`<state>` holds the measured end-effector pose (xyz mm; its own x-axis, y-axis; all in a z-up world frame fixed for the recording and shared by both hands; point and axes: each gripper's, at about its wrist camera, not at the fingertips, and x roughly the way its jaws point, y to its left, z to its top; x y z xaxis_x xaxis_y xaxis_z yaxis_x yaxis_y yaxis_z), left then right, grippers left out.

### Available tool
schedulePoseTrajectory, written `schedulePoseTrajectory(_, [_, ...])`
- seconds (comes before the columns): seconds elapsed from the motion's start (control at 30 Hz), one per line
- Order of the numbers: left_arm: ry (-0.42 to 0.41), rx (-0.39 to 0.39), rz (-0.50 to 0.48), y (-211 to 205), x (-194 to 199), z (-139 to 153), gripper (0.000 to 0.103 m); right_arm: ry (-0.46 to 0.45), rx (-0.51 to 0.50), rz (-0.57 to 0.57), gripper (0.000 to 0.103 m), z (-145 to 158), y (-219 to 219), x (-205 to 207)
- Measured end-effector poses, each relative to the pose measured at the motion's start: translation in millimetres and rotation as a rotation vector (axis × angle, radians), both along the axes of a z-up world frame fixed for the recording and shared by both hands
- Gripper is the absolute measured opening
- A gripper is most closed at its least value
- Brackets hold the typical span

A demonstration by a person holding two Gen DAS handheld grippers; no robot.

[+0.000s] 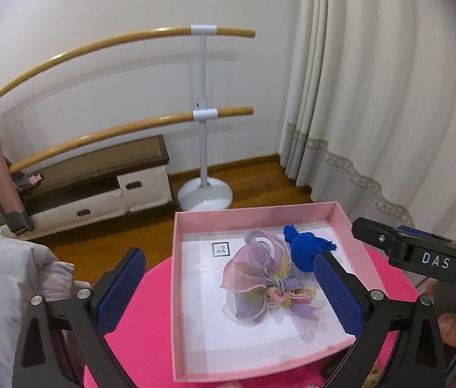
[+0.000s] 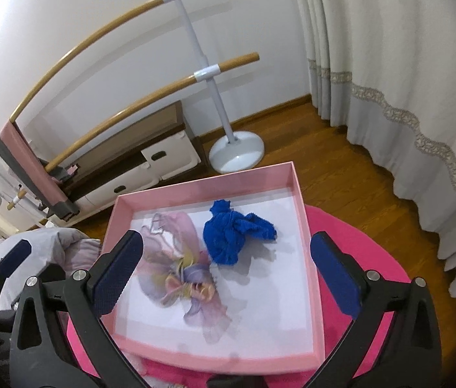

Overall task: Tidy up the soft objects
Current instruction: 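Lift both tools away from the box back toward the pile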

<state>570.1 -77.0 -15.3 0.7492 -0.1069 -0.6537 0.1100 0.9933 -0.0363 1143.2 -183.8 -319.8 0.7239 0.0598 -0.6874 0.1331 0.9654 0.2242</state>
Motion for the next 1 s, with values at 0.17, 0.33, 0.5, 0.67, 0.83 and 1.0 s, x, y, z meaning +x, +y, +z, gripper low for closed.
schedulePoseTrajectory(0.17, [-0.050,-0.014,0.002,16.7,-51.5,2.4,0.103,-0.048,-0.016,0.001,0.103,22.0,10.8,-38.7])
schedulePoseTrajectory(0.33, [-0.107,-0.022,0.003,34.1,-114.7,10.4,0.103,-0.104,-0.041,0.008,0.103,39.9,19.7,-79.3])
schedulePoseTrajectory(0.5, [-0.137,-0.041,0.008,48.0,-159.3,15.9,0.103,-0.149,-0.070,0.010,0.103,52.5,31.0,-121.8])
schedulePoseTrajectory(0.67, [-0.160,-0.036,0.018,57.6,-204.2,17.9,0.103,-0.189,-0.102,0.006,0.103,59.7,43.6,-160.0])
schedulePoseTrajectory(0.83, [-0.188,-0.025,0.030,64.2,-250.8,15.3,0.103,-0.235,-0.116,0.007,0.103,62.7,54.3,-200.2])
schedulePoseTrajectory(1.0, [-0.193,-0.024,0.041,69.0,-291.2,5.9,0.103,-0.268,-0.128,-0.002,0.103,54.6,61.5,-240.0])
